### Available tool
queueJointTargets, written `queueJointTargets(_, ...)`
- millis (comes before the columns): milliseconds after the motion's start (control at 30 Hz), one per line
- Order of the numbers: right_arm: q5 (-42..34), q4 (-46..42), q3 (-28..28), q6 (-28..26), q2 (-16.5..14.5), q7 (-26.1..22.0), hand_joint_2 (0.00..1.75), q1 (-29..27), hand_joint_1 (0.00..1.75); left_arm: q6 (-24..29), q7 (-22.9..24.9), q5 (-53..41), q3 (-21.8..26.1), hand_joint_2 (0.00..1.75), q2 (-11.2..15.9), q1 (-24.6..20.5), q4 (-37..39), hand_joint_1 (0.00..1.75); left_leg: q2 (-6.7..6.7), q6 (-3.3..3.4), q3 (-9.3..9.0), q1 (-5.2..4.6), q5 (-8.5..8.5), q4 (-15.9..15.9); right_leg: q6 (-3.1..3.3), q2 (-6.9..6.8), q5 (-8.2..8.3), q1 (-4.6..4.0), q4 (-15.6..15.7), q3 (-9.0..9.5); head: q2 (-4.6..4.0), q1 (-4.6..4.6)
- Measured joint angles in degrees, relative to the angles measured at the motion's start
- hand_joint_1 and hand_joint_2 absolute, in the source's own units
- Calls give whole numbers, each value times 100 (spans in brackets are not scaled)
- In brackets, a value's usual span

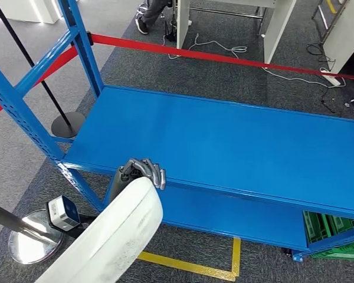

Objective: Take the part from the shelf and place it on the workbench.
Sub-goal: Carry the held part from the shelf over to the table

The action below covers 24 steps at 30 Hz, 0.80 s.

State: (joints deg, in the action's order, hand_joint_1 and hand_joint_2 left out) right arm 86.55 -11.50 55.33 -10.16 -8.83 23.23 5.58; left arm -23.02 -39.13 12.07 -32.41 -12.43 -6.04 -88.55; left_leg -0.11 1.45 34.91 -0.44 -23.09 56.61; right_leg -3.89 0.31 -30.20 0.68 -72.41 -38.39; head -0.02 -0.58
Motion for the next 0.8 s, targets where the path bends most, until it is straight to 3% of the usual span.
queueJointTargets(33,0,0,1,0,0,0,175,7,0,0,1,0,0,175,1,0,1,155,-3,-15,60,-1,53,6,14,1,129,-2,335,279,0,0)
queueJointTargets(100,0,-1,2,-1,0,-2,175,36,0,0,1,1,0,175,0,-4,1,155,-7,-68,149,-15,149,21,46,6,165,-17,1111,842,0,3)
queueJointTargets(167,0,-2,3,-3,0,-7,175,54,0,1,1,2,-1,175,-2,-10,1,155,-2,-131,180,-21,239,22,93,16,78,-41,1467,1028,0,3)
queueJointTargets(233,0,-2,4,-4,1,-9,175,42,0,1,1,1,-2,175,-2,-7,1,155,0,-198,195,-8,286,18,177,7,144,-43,1487,950,0,-3)
queueJointTargets(267,0,-2,4,-4,1,-9,175,40,0,1,1,1,-2,175,-2,-5,1,155,-2,-237,222,-2,190,70,225,-4,200,-36,1490,913,0,4)
queueJointTargets(300,0,-2,5,-4,1,-9,175,40,0,1,1,2,-2,175,-1,-3,1,155,-3,-275,274,5,-10,214,265,-13,266,-25,1499,864,0,14)
queueJointTargets(367,0,-2,5,-4,0,-10,175,42,0,1,1,3,-2,175,2,-3,1,155,-3,-340,443,26,-606,818,307,-21,404,-16,1496,723,0,35)
queueJointTargets(400,0,-2,5,-4,0,-10,175,38,0,1,1,4,-2,175,6,-1,1,155,-3,-363,522,37,-826,1181,310,-25,471,-16,1490,636,0,38)
queueJointTargets(433,0,-2,5,-4,0,-9,175,33,0,1,1,5,-2,175,10,1,1,155,-3,-380,555,46,-919,1461,304,-31,537,-16,1485,545,0,38)
queueJointTargets(500,0,-2,5,-4,0,-9,175,30,0,1,1,10,-1,175,17,4,1,155,-2,-395,386,62,-738,1527,274,-43,659,-12,1473,373,0,38)
queueJointTargets(567,0,-3,5,-4,1,-9,175,35,0,3,1,19,-2,175,16,1,0,155,-2,-395,-127,82,-493,948,225,-42,763,-12,1459,242,0,40)
queueJointTargets(633,0,-5,5,-4,3,-9,175,40,0,9,1,33,-1,175,3,-9,-1,155,-17,-346,-613,85,-532,234,164,-39,867,-23,1440,151,0,37)
queueJointTargets(667,0,-7,5,-4,3,-9,175,40,0,14,1,39,-1,175,-2,-10,-2,155,-28,-306,-720,72,-580,26,131,-39,929,-22,1444,113,0,35)
queueJointTargets(733,0,-6,5,-4,2,-9,175,24,0,23,1,43,1,175,-2,0,-2,155,-36,-203,-663,47,-552,-80,64,-42,1035,10,1465,41,0,35)
queueJointTargets(767,0,-5,5,-5,2,-10,175,10,0,25,1,43,1,175,0,7,-2,155,-33,-158,-613,40,-496,-77,36,-42,982,27,1438,-2,0,32)
queueJointTargets(800,0,-4,5,-6,2,-10,175,-7,0,26,1,43,1,175,1,10,-2,155,-27,-113,-563,42,-439,-80,15,-39,820,35,1316,-54,0,26)
